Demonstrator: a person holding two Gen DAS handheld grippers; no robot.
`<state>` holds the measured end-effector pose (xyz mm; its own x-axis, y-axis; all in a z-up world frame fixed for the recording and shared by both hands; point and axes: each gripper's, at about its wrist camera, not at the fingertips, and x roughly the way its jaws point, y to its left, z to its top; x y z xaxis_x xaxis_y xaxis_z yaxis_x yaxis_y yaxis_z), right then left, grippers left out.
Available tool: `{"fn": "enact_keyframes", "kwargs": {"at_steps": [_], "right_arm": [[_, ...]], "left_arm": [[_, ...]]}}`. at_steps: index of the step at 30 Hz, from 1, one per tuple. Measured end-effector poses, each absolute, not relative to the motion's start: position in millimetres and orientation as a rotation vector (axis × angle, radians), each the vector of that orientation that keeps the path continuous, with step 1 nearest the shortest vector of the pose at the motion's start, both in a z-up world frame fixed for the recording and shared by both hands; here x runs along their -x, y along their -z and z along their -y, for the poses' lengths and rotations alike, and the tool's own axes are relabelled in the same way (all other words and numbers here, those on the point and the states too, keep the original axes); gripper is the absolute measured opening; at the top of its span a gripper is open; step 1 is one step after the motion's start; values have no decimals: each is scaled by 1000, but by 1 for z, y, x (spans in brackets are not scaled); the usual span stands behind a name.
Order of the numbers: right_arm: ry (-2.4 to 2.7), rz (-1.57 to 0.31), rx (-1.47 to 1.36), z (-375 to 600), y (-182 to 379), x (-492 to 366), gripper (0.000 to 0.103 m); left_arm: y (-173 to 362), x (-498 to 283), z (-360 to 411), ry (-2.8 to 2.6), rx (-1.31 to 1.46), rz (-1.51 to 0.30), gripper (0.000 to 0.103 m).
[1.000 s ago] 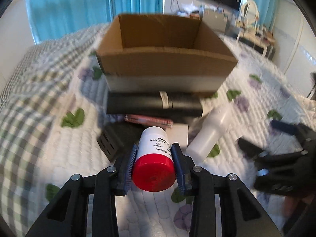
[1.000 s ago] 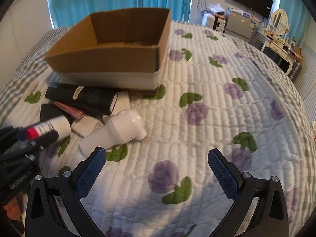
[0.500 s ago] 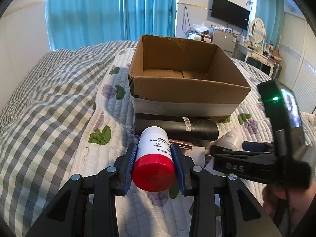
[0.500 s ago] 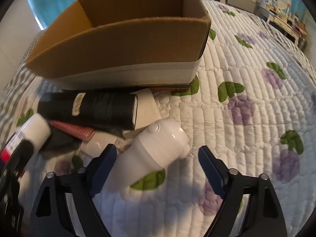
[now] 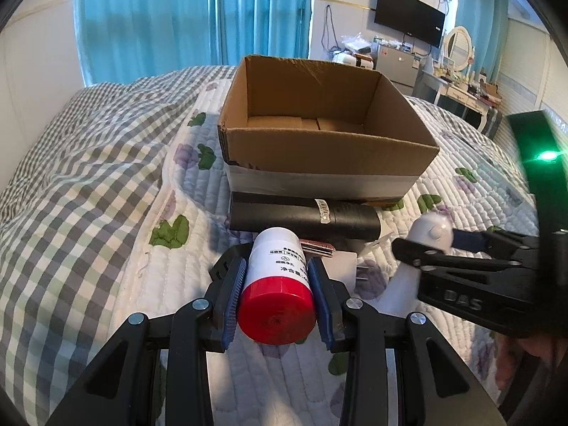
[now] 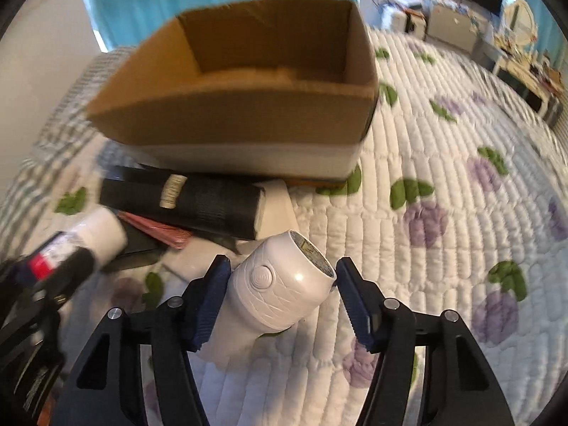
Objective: Organize rigid objects
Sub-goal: 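Carry the bottle and hair dryer into the box and open both tools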
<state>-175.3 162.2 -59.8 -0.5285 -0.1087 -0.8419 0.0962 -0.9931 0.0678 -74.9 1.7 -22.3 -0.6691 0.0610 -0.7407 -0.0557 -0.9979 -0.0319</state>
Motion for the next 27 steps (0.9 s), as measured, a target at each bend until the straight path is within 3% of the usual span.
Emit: {"fn": "enact_keyframes", "kwargs": {"at_steps": [10, 18, 23, 27], "right_arm": [[2677, -15, -1235, -172, -14, 150, 61], [2719, -105, -1099, -183, -74, 185, 61], [2745, -135, -1060, -195, -93, 228, 61], [2745, -120, -1052, -201, -94, 263, 61]], "left_arm": [[-35, 72, -8, -2838, 1148, 3, 37], [-94, 129, -20, -2870, 1013, -80, 37], [-95, 180, -30, -2920, 996, -165, 37], [-68, 223, -34, -2875, 1072, -113, 37]]}}
